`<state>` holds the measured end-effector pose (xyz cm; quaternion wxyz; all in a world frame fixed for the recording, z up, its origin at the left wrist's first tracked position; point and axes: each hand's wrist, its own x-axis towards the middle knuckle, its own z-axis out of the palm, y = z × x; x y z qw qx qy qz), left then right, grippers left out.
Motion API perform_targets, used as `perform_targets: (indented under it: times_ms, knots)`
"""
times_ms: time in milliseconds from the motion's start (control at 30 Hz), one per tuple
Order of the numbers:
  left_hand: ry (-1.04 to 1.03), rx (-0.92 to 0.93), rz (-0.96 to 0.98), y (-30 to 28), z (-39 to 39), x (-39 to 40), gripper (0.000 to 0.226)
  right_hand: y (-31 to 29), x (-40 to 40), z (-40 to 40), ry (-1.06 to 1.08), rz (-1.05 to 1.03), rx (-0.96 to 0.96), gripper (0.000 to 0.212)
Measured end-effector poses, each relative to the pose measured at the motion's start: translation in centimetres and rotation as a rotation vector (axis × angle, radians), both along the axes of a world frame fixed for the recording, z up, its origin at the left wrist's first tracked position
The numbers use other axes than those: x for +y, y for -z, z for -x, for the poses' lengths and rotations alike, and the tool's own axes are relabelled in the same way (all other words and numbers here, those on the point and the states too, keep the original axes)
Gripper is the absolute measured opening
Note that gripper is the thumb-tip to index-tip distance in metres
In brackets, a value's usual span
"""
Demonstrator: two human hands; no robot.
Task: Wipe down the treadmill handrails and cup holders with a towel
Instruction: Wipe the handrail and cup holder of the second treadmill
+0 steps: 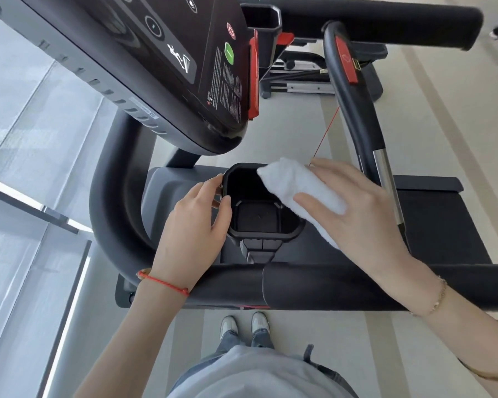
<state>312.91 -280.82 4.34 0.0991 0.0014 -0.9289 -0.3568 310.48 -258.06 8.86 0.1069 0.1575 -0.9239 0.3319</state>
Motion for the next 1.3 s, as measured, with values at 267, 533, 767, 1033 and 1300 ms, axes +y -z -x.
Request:
perform_targets:
  times_ms: [267, 533, 767, 1033, 1300]
  knots:
    - [-0.007, 0.006, 0.005, 0.2, 0.0, 0.0, 0.042, 1.7, -0.4, 0.8, -0.452, -0.335, 0.008, 0.040]
    - [0.008, 0.007, -0.002, 0.0, -0.2, -0.2, 0.044, 1.5, 1.1, 1.9, -0.521, -0.477, 0.136, 0.042]
    - [0.007, 0.018, -0.001, 0.0, -0.3, -0.1, 0.044, 2.3, 0.0, 4.7, -0.329, -0.373, 0.096, 0.040]
    - [0.005, 0.011, -0.006, 0.0, -0.3, -0.1, 0.044, 2.3, 0.1, 0.2, -0.267, 0.000, -0.324, 0.035]
    - [0.003, 0.003, 0.014, 0.1, -0.3, 0.0, 0.043, 2.4, -2.1, 6.0, -0.189, 0.045, -0.279, 0.043]
